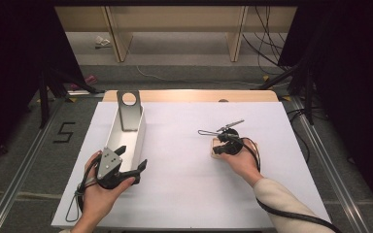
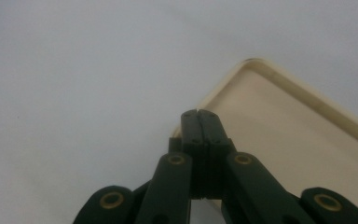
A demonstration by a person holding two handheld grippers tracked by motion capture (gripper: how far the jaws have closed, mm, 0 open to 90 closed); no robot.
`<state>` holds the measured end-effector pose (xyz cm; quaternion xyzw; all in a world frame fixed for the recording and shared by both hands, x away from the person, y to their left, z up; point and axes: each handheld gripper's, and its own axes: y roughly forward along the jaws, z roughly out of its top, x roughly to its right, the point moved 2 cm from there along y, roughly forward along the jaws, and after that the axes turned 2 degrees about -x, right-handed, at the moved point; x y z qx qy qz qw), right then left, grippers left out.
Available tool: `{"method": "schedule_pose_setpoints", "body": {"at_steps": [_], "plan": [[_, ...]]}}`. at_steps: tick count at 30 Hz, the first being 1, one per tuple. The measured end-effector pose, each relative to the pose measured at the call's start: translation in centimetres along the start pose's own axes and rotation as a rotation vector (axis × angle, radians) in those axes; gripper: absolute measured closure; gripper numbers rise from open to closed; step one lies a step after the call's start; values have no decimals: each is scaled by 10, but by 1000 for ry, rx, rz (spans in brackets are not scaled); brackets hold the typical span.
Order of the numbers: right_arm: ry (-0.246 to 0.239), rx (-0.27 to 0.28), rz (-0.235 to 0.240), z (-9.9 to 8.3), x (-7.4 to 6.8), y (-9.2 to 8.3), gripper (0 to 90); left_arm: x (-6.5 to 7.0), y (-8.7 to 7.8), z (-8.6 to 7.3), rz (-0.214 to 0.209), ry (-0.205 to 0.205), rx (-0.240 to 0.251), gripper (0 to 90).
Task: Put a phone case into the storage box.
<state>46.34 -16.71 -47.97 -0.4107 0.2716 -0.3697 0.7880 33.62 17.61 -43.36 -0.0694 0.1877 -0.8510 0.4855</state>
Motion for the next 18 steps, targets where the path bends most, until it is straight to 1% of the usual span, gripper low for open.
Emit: {"method": "schedule_pose_setpoints", "body": {"at_steps": [7,13,18], "plan": [[2,-19,-2,0,-3,2,900,0,0,0,2,1,0,175],[-6,-33,-4,-1,-5,2,900,0,1,-1,2,6,-4,175],[-19,-59,-5,-3,-9,-1,900,0,0,-1,2,7,-5,175]]}}
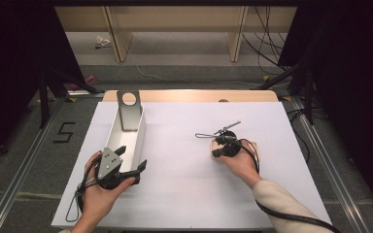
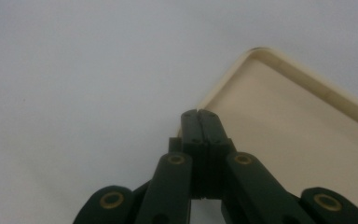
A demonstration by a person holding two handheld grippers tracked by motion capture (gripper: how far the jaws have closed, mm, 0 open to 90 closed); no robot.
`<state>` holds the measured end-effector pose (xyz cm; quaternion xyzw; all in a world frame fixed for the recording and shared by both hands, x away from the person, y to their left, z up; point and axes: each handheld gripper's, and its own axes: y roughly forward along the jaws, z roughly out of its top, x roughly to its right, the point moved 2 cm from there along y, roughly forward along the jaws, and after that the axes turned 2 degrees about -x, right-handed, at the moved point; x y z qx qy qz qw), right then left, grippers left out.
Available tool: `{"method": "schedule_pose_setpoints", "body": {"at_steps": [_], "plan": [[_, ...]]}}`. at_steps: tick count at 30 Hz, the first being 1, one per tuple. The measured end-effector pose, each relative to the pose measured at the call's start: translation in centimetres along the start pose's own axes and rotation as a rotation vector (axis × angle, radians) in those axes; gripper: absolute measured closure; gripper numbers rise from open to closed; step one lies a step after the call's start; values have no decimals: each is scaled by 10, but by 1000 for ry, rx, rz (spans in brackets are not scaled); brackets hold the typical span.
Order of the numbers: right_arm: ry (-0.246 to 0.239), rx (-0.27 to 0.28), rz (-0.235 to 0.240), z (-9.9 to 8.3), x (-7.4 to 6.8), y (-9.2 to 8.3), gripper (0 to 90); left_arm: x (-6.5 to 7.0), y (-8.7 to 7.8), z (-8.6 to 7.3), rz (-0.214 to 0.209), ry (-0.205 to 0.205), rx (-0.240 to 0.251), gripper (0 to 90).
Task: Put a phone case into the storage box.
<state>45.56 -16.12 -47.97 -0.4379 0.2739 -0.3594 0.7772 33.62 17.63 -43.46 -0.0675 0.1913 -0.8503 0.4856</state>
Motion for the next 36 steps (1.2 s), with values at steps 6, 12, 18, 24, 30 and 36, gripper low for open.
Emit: {"method": "schedule_pose_setpoints", "body": {"at_steps": [6,12,18,24,30,36], "plan": [[-27,-43,18,-7,-5,-6,900,-1,0,-1,0,-1,-1,175],[-68,-97,30,-17,-7,-13,900,0,-1,-1,1,0,-1,174],[-109,-145,33,-31,-6,-24,900,0,0,-1,0,-1,-3,174],[-119,-181,19,-48,5,-35,900,1,0,-1,0,1,-5,174],[-104,-199,-9,-63,20,-45,900,1,0,-1,-1,-1,-3,174],[-96,-216,-44,-74,35,-53,900,1,0,-1,0,0,-5,174]]}}
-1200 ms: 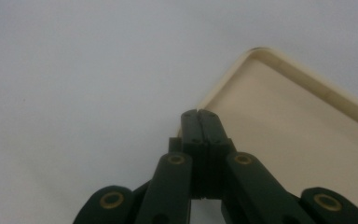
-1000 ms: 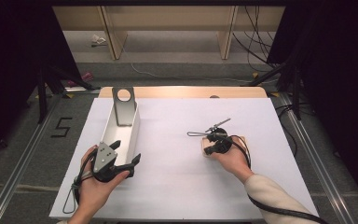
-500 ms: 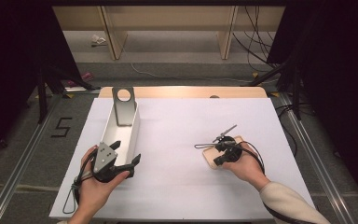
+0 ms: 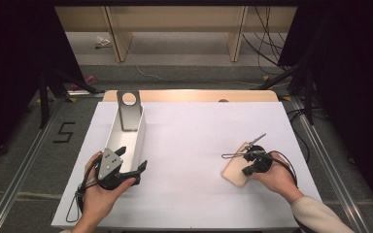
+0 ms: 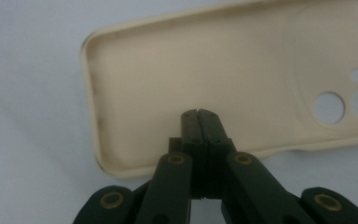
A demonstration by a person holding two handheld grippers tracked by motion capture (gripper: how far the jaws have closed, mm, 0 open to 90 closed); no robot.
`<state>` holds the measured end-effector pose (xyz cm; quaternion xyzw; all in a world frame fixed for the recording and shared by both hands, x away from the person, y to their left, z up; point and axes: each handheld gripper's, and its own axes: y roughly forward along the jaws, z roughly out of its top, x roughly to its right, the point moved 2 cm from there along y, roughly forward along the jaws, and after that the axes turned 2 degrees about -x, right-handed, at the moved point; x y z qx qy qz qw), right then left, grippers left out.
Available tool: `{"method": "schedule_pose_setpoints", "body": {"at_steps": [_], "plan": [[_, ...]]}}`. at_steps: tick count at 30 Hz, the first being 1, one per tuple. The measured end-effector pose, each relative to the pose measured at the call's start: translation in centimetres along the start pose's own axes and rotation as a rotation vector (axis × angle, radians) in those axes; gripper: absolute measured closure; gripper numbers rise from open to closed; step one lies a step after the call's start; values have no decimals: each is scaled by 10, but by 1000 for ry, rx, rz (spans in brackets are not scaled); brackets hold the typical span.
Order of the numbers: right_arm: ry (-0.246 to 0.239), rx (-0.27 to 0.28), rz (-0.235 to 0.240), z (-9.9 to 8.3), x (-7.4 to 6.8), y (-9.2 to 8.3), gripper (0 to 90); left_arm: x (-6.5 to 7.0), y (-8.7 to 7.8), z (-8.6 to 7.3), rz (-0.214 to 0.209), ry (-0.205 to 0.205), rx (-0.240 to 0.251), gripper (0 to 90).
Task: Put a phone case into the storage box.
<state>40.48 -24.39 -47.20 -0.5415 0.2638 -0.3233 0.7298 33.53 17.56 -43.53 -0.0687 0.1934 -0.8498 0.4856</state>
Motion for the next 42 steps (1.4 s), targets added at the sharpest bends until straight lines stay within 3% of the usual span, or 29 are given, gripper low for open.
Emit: {"method": "schedule_pose_setpoints", "body": {"at_steps": [10,29,42], "plan": [[14,-16,-46,-12,18,-5,900,0,0,0,-2,-1,-1,174],[70,-32,-122,-17,42,-9,900,0,0,0,-4,-3,1,174],[86,-21,-119,-16,41,-11,900,0,1,0,-4,-2,-1,174]]}}
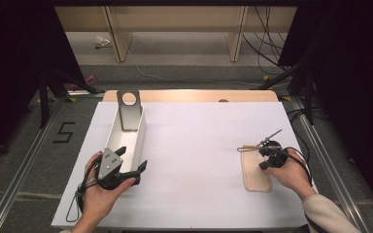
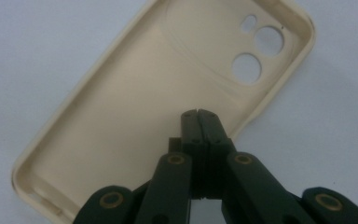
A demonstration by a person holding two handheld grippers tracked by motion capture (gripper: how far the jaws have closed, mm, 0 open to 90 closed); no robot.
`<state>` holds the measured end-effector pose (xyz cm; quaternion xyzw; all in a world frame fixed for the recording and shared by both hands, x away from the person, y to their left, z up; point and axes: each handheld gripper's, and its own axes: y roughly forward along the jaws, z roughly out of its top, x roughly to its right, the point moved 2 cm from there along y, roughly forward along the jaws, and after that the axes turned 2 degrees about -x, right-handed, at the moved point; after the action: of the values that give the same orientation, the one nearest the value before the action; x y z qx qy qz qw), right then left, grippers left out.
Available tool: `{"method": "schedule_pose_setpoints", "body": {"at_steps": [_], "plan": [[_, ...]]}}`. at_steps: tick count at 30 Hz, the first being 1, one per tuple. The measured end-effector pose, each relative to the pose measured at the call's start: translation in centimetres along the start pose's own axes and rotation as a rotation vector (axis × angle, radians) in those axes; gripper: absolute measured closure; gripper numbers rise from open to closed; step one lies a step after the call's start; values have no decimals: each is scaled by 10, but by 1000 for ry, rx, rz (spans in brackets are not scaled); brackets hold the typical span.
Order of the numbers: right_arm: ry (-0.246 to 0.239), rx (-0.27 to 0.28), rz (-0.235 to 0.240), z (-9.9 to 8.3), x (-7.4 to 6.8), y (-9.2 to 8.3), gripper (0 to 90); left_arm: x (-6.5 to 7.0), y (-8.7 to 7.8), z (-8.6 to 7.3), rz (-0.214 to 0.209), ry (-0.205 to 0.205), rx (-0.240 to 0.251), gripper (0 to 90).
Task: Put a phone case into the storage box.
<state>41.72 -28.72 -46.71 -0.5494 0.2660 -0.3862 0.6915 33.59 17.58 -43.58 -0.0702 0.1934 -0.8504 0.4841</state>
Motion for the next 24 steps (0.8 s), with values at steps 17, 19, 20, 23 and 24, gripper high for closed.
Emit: {"method": "schedule_pose_setpoints", "body": {"at_steps": [17,19,20,23,24], "plan": [[-70,96,-6,6,-2,-7,629,0,0,0,2,-2,0,174],[-99,119,-12,7,-3,-8,557,0,0,0,2,-2,0,174],[-111,131,-16,8,-4,-9,527,0,0,0,2,-3,0,174],[-162,156,-36,12,-6,-9,412,0,0,0,1,-2,1,174],[-189,166,-46,14,-7,-9,375,0,0,0,1,-2,1,174]]}}
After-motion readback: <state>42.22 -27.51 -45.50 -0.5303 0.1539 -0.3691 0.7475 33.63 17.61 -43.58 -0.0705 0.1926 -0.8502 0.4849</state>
